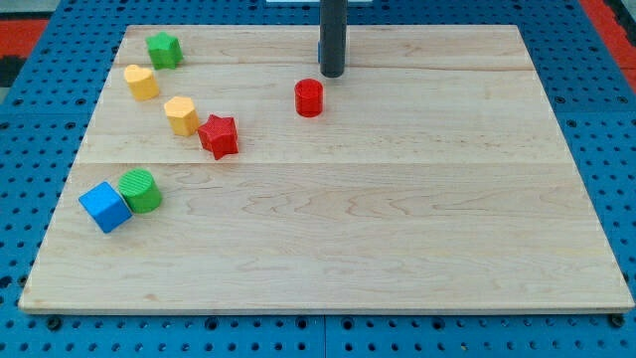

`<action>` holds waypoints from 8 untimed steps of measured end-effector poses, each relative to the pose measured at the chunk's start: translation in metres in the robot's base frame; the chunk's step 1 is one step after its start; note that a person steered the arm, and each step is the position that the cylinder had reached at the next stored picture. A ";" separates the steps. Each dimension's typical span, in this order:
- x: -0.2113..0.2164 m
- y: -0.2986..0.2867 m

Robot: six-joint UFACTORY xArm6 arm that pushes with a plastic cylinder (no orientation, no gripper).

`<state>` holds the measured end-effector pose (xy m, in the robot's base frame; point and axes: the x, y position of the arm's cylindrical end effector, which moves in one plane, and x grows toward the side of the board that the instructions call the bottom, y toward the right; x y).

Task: Slightly push the red circle towards the center of the board

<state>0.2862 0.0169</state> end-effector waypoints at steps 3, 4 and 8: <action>0.002 0.006; 0.014 -0.008; 0.076 -0.200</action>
